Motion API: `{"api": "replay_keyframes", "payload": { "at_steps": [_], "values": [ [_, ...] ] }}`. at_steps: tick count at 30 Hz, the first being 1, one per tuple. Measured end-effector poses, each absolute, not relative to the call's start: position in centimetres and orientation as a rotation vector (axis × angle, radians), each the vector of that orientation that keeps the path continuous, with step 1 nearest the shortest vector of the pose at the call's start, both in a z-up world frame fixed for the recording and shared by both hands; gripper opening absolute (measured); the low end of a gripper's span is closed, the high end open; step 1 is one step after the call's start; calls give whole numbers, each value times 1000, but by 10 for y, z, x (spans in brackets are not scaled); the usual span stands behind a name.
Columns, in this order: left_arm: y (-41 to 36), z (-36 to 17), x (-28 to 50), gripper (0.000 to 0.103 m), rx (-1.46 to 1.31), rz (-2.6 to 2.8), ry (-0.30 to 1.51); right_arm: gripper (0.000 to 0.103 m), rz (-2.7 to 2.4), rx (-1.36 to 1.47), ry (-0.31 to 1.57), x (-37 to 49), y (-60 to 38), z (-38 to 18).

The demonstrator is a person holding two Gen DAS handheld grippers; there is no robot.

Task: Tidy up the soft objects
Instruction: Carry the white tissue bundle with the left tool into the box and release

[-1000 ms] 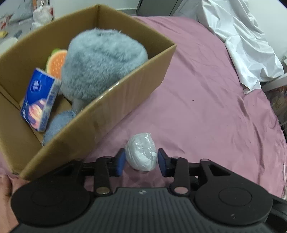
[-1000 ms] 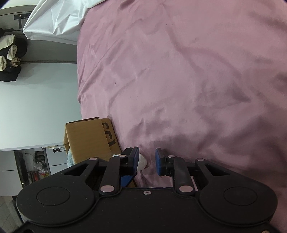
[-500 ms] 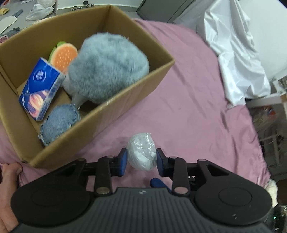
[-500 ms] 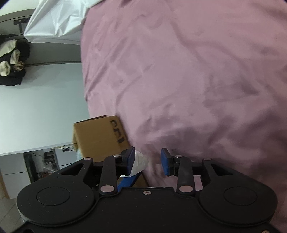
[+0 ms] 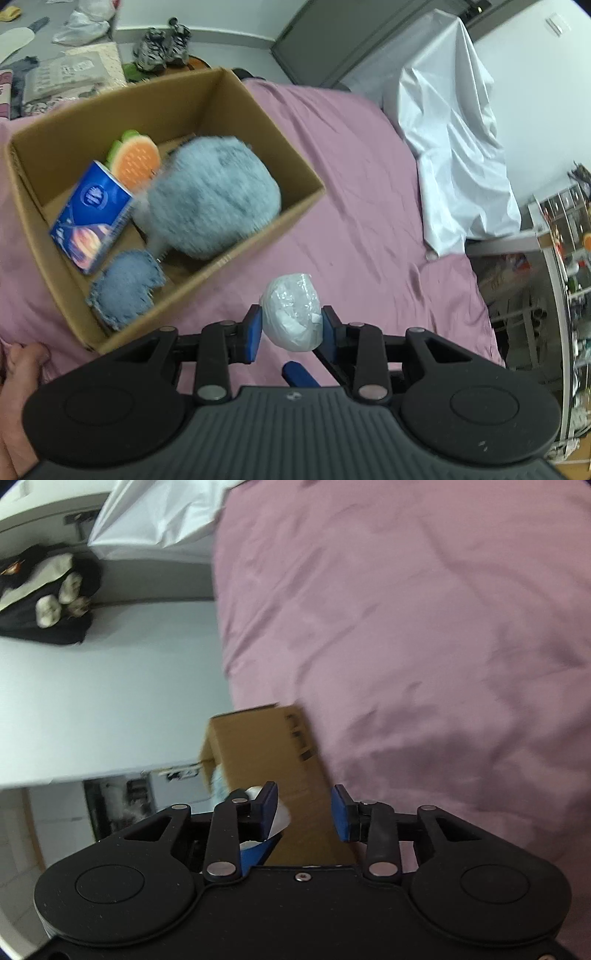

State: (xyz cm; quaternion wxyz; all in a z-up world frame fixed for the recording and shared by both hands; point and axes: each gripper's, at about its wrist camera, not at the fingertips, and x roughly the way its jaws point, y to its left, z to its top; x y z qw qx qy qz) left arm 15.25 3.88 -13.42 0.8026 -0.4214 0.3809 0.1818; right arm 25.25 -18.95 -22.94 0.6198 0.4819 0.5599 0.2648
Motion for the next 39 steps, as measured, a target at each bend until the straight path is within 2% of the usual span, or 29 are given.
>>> {"api": "replay_keyframes", "payload": {
  "at_steps": [5, 22, 39],
  "values": [
    [49, -123, 142, 32, -934, 401, 801, 15, 731, 1088, 1229, 249, -179, -212],
    [88, -85, 109, 32, -977, 402, 712, 14, 956, 1046, 1107, 233, -149, -181],
    [122, -107, 90, 32, -1041, 437, 728, 14, 961, 823, 1049, 211, -113, -173]
  ]
}}
